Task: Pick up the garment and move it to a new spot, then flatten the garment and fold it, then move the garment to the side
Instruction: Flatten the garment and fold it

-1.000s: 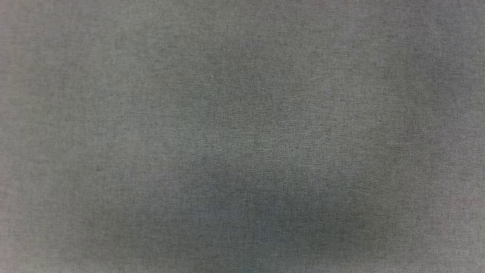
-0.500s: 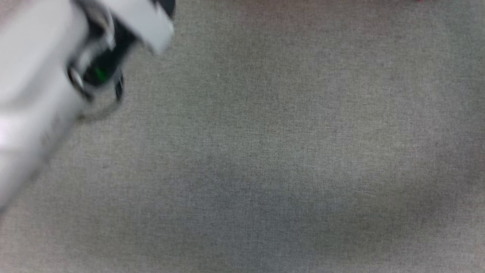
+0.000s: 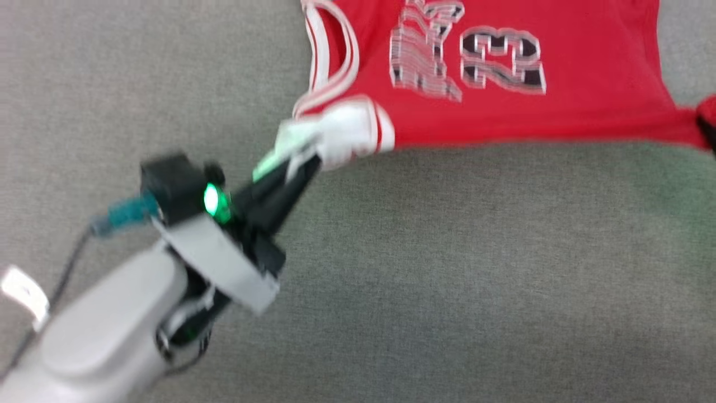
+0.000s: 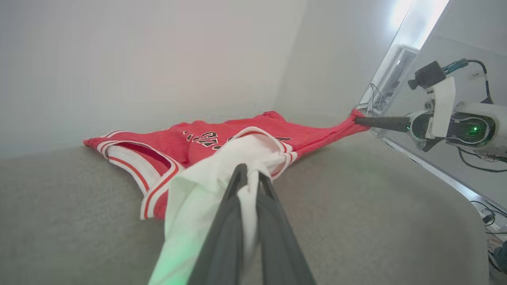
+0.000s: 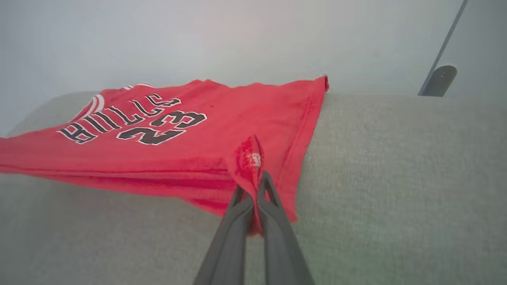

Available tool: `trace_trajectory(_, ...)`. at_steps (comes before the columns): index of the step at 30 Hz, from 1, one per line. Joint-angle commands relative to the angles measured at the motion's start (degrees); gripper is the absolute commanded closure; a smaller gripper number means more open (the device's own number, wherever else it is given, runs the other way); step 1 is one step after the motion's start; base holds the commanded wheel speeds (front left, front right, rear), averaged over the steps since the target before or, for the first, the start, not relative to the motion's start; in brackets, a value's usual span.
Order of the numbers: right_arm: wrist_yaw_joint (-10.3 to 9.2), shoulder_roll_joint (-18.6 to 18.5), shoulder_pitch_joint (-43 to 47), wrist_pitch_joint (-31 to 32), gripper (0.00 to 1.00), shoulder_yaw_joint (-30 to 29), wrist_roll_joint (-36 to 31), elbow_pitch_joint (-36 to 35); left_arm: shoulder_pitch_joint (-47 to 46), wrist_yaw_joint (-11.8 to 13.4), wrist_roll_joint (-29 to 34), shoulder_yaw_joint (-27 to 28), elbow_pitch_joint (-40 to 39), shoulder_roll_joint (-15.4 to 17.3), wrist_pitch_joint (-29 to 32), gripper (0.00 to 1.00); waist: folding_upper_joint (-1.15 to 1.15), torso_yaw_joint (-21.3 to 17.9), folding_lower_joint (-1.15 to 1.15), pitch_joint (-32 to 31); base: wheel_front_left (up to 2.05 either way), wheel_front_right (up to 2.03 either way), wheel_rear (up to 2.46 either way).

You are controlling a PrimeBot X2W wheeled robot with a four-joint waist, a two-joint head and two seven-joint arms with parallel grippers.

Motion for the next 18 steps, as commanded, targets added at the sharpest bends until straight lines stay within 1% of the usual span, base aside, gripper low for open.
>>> trace_trajectory(1,-0.08,-0.35,1.89,0.32,1.00,-0.90,-0.16,-0.95,1.85,0.14,0.88,0.56,-0.39,0.28,-0.03,1.00,0.00,0.18,0.00,-1.57,0.00,0.00,0.00)
trace_trajectory(4,-0.08,-0.59,9.12,1.69,1.00,-5.03,-0.85,-6.26,8.61,0.14,3.61,2.77,-2.75,0.00,-0.03,1.00,0.00,-0.06,0.00,-2.85,0.00,0.00,0.00)
trace_trajectory(10,-0.08,1.85,24.59,7.50,1.00,-15.91,-4.36,-16.98,21.71,0.15,9.10,8.57,-7.29,0.43,-0.04,1.00,0.00,-0.24,0.00,-4.84,0.00,0.00,0.00)
trace_trajectory(12,-0.09,3.74,29.73,10.39,1.00,-19.80,-5.67,-21.27,25.55,0.27,10.81,10.29,-8.97,0.94,-0.04,1.00,0.00,-0.35,0.00,-5.08,0.00,0.00,0.00)
trace_trajectory(15,-0.09,7.10,36.57,14.78,1.00,-25.43,-7.83,-28.11,31.08,1.53,12.78,12.32,-12.38,1.89,-0.04,1.00,0.00,-0.53,0.00,-5.06,0.00,0.00,0.00)
trace_trajectory(18,-0.09,11.11,42.03,18.80,1.00,-29.52,-9.72,-34.81,35.88,3.27,14.20,13.40,-16.37,3.44,-0.04,1.00,0.00,-0.66,0.00,-4.75,0.00,0.00,0.00)
